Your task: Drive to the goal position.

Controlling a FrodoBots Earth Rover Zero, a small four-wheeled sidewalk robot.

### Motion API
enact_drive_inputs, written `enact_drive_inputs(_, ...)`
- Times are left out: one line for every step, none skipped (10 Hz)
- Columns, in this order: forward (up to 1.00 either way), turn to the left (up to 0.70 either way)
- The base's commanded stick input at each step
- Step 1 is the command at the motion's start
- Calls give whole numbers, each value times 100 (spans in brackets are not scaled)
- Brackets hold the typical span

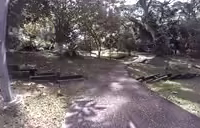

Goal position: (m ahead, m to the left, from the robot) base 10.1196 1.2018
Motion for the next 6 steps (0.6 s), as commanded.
enact_drive_inputs(0, -41)
enact_drive_inputs(0, -11)
enact_drive_inputs(0, 0)
enact_drive_inputs(0, 0)
enact_drive_inputs(22, 0)
enact_drive_inputs(44, 0)
